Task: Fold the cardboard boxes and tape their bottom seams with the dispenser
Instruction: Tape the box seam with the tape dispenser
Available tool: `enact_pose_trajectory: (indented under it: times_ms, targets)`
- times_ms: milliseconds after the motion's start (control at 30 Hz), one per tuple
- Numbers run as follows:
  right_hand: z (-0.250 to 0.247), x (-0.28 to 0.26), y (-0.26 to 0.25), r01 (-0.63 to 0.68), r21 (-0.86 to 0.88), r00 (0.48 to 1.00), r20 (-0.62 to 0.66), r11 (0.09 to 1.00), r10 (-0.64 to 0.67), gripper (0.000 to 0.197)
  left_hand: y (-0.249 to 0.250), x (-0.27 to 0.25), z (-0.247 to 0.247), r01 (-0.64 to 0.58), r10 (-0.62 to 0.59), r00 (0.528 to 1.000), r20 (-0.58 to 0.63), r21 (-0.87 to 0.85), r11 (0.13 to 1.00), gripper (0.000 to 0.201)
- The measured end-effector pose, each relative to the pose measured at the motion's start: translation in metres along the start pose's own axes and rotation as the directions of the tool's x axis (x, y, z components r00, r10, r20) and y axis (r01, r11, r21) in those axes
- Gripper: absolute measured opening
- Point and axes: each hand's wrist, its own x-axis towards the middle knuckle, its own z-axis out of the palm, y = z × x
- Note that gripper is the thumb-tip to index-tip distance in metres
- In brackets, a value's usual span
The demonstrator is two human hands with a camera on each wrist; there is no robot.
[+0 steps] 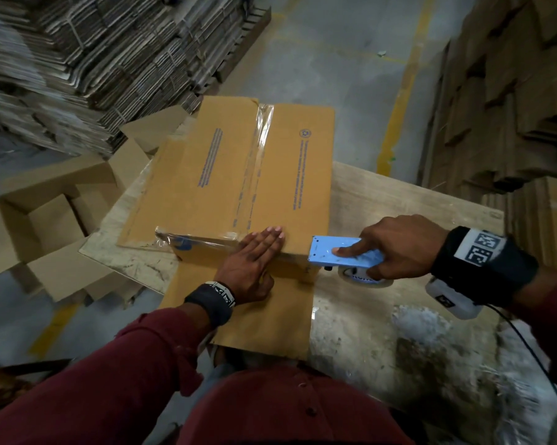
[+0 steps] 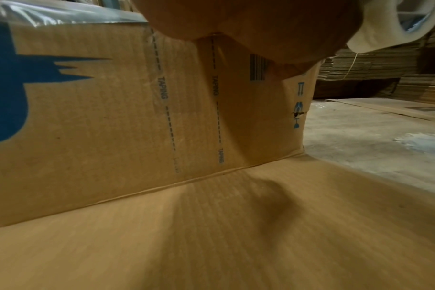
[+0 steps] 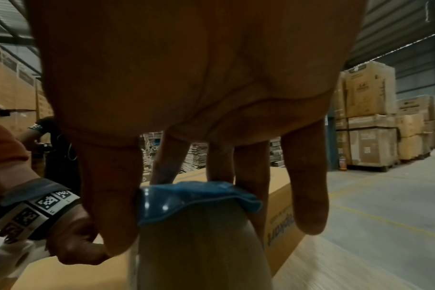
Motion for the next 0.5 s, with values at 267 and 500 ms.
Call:
enact_pose_trajectory:
  times_ms: [267, 500]
  targets:
    - [0.012, -0.06, 0.047, -0.094, 0.067, 0.993, 0.084, 0.993, 0.089, 0.057, 0.001, 0.002, 0.004, 0.007, -0.007, 1.0, 0.003, 0.006, 1.0, 0.097]
    - [0.044, -0.028, 0.04, -0.147, 0.02, 0.985, 0.092, 0.989, 0.144, 0.055, 0.0, 0.001, 0.002, -0.012, 0.011, 1.0, 0.008, 0.019, 1.0, 0.101]
